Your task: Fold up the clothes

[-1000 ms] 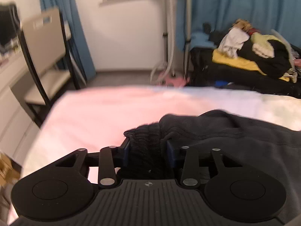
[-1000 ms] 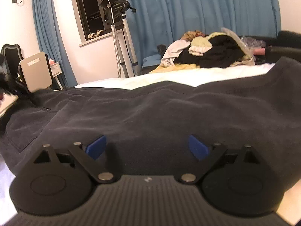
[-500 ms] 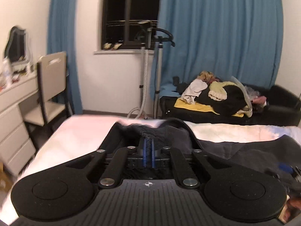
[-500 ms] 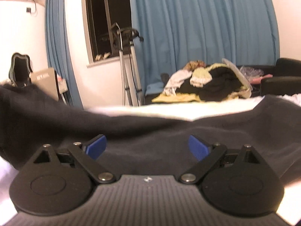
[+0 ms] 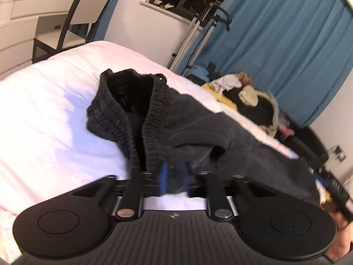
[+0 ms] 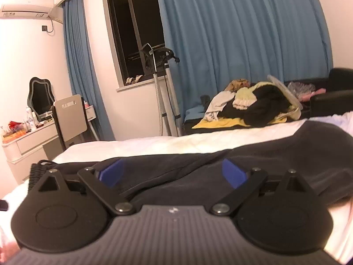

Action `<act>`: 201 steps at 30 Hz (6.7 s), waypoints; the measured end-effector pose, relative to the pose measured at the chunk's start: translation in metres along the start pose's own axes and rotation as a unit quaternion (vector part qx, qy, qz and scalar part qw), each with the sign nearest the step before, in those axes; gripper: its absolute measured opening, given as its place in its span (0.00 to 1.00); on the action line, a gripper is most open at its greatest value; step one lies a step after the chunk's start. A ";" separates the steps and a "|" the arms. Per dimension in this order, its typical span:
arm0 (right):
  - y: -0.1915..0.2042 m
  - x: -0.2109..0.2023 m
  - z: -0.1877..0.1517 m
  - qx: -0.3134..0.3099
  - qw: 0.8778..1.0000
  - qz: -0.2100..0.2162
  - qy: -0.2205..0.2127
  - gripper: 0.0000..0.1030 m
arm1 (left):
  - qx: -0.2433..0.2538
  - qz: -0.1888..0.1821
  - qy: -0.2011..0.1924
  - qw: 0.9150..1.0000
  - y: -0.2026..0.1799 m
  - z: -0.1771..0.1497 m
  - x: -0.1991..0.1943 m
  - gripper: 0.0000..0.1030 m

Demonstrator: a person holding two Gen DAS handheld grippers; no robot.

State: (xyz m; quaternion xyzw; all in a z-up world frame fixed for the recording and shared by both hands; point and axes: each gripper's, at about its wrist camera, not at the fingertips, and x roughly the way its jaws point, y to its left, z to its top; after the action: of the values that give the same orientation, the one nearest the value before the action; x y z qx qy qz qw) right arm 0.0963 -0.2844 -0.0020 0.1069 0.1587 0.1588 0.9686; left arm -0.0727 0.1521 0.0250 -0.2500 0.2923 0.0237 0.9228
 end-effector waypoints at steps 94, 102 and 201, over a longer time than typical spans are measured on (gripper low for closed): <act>-0.054 0.067 -0.044 0.161 0.981 -0.057 0.096 1.00 | -0.145 0.064 -0.014 0.987 0.006 0.281 0.334 0.11; -0.058 0.087 -0.050 0.126 0.986 -0.050 0.097 1.00 | -0.175 0.045 0.024 0.983 0.047 0.238 0.351 0.89; -0.196 -0.105 -0.013 0.213 0.915 -0.081 0.332 0.43 | -0.390 0.034 -0.114 0.913 0.076 -0.004 0.081 0.08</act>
State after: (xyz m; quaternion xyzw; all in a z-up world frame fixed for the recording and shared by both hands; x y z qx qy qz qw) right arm 0.0513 -0.4999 -0.0357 0.2383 0.5097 0.0688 0.8238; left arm -0.0218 0.2079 -0.0566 -0.5753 0.1607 0.1959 0.7777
